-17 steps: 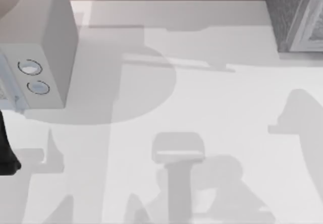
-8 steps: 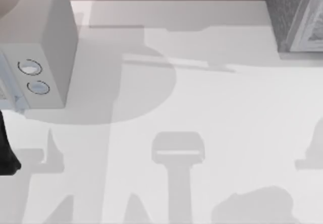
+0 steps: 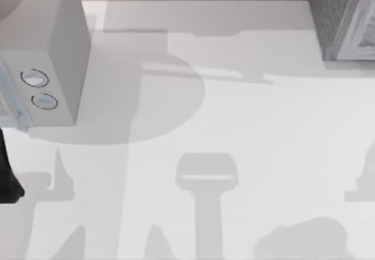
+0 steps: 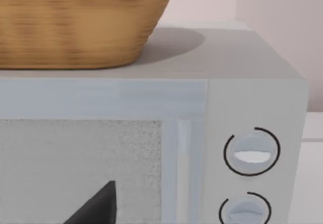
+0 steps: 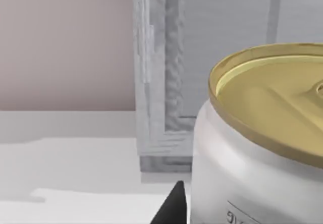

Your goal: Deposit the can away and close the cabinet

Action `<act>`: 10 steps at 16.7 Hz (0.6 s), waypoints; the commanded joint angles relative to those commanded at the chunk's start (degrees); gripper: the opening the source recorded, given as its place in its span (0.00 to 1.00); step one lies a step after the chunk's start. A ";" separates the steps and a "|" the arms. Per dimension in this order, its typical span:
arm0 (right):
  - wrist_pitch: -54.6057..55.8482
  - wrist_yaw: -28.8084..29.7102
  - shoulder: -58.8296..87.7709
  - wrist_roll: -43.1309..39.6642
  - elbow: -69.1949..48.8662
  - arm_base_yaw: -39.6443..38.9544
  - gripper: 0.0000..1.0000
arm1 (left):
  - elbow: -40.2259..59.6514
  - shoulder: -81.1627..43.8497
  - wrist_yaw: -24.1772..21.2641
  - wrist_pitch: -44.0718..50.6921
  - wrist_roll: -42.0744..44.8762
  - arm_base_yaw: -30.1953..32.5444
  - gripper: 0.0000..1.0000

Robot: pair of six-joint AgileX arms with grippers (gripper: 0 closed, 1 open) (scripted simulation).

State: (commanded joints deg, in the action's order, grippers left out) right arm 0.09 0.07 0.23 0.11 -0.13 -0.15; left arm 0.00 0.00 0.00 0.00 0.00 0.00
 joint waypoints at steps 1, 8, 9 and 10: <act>0.00 0.00 0.00 0.00 0.00 0.00 0.00 | 0.00 0.00 0.00 0.00 0.00 0.00 1.00; -3.87 1.77 12.33 0.22 -16.21 -1.77 0.00 | 0.00 0.00 0.00 0.00 0.00 0.00 1.00; -4.87 2.25 15.47 0.24 -20.46 -2.18 0.00 | 0.00 0.00 0.00 0.00 0.00 0.00 1.00; -5.99 2.76 18.87 0.24 -24.84 -2.62 0.00 | 0.00 0.00 0.00 0.00 0.00 0.00 1.00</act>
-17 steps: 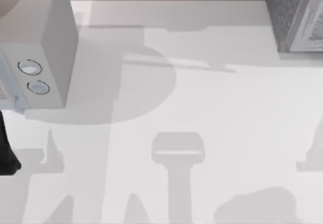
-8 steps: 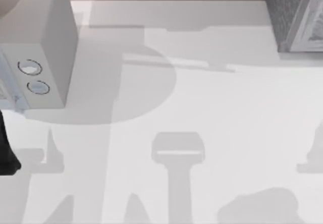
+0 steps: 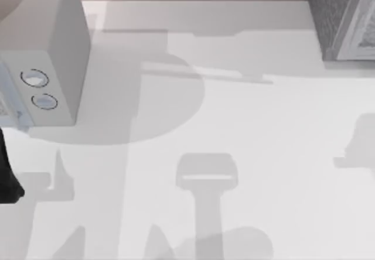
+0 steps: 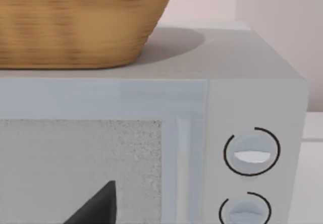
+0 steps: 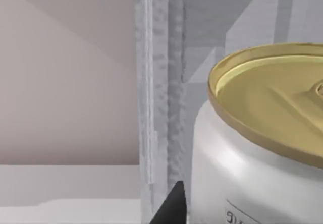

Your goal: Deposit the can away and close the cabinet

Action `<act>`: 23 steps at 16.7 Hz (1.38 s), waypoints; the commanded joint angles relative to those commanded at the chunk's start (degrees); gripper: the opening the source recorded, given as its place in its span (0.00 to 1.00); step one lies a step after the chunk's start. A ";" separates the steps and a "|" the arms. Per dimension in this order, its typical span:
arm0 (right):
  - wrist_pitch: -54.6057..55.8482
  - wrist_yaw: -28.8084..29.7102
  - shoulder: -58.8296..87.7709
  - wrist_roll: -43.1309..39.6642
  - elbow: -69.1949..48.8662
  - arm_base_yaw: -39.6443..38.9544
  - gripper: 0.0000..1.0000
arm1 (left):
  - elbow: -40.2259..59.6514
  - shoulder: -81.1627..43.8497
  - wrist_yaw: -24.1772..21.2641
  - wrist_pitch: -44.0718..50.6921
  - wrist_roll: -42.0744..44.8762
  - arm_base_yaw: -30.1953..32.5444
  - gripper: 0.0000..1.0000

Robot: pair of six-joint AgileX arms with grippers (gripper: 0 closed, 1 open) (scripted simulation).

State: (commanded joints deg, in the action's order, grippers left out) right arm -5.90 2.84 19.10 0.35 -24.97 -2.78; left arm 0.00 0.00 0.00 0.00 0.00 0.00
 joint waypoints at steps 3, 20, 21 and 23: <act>-3.53 1.55 10.95 0.10 -14.21 -1.55 0.00 | 0.00 0.00 0.00 0.00 0.00 0.00 1.00; -18.10 8.39 56.80 0.63 -74.74 -7.77 0.00 | 0.00 0.00 0.00 0.00 0.00 0.00 1.00; -18.17 8.40 57.06 0.66 -75.10 -7.84 0.00 | 0.00 0.00 0.00 0.00 0.00 0.00 1.00; -18.17 8.40 57.06 0.66 -75.10 -7.84 0.00 | 0.00 0.00 0.00 0.00 0.00 0.00 1.00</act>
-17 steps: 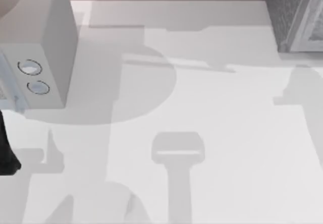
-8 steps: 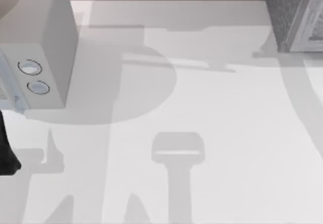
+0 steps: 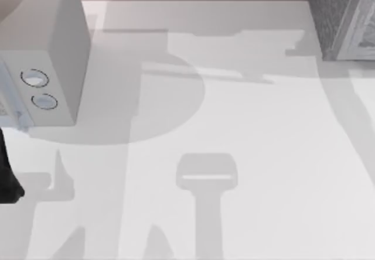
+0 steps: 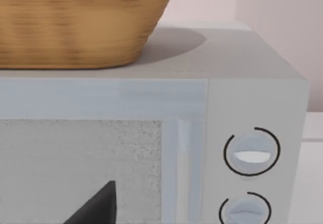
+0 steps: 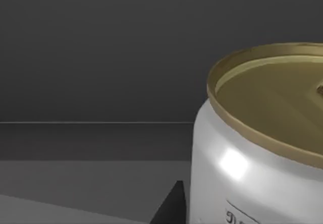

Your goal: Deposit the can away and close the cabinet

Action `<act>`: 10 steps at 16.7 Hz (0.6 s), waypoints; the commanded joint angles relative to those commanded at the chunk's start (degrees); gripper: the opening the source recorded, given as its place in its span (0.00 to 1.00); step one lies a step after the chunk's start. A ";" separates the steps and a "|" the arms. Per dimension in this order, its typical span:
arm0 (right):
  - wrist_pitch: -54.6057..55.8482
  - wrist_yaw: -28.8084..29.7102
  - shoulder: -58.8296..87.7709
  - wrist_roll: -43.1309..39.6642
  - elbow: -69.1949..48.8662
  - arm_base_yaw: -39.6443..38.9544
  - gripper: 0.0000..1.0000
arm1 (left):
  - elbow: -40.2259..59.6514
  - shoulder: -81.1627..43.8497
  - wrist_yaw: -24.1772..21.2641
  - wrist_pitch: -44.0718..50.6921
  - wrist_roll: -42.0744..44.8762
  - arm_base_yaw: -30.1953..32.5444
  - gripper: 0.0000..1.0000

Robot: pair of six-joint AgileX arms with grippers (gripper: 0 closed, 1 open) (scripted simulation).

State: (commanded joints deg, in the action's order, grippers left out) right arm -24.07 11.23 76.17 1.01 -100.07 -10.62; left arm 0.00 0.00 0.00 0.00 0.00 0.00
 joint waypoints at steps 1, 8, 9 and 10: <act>0.00 0.00 0.00 0.00 0.00 0.00 0.00 | 0.00 0.00 0.00 0.00 0.00 0.00 1.00; -3.56 -0.78 8.13 0.07 -9.33 1.33 0.00 | 0.00 0.00 0.00 0.00 0.00 0.00 1.00; -4.50 -1.13 10.89 0.03 -12.99 1.49 0.00 | 0.00 0.00 0.00 0.00 0.00 0.00 1.00; -5.31 -1.46 13.89 -0.03 -17.30 1.69 0.00 | 0.00 0.00 0.00 0.00 0.00 0.00 1.00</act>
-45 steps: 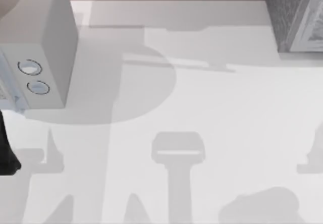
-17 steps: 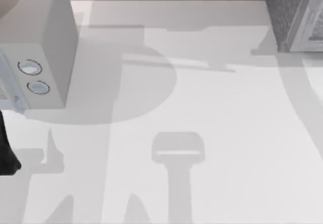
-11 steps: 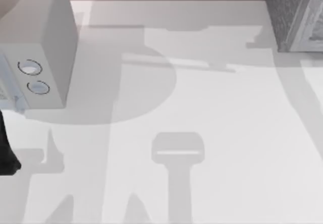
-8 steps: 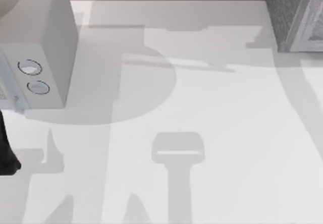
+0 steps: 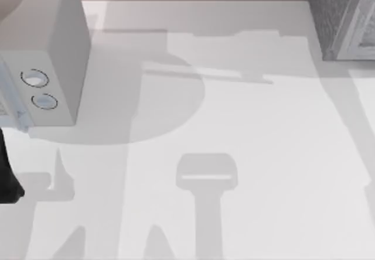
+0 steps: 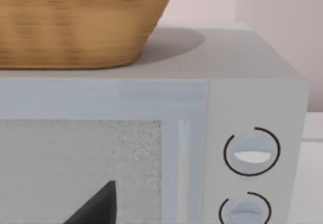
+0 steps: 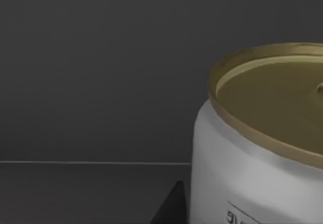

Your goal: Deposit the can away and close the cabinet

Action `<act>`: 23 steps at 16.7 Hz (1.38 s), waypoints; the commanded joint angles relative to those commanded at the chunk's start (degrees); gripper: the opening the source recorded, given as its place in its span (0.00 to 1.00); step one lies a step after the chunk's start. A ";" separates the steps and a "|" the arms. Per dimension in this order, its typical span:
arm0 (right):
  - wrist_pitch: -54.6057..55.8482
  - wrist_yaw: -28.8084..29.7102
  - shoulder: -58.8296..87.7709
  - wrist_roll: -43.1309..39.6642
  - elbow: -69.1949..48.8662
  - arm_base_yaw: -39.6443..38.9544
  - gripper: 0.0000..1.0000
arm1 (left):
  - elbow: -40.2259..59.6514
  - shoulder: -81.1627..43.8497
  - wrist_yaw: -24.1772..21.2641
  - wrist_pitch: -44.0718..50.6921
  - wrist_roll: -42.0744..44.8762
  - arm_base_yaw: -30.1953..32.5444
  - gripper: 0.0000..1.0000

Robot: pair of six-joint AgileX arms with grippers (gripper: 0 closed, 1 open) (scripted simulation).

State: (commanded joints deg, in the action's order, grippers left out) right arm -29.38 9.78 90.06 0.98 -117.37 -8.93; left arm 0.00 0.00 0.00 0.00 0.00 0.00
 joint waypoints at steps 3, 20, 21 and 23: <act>-1.93 -0.67 9.17 -0.30 -15.53 0.76 0.00 | 0.00 0.00 0.00 0.00 0.00 0.00 1.00; -9.62 -2.74 29.72 0.03 -41.34 3.37 0.30 | 0.00 0.00 0.00 0.00 0.00 0.00 1.00; -9.62 -2.74 29.72 0.03 -41.34 3.37 0.38 | 0.00 0.00 0.00 0.00 0.00 0.00 1.00; -9.62 -2.74 29.72 0.03 -41.34 3.37 0.53 | 0.00 0.00 0.00 0.00 0.00 0.00 1.00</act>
State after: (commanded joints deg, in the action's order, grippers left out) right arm -39.01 7.04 119.78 1.01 -158.71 -5.56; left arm 0.00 0.00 0.00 0.00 0.00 0.00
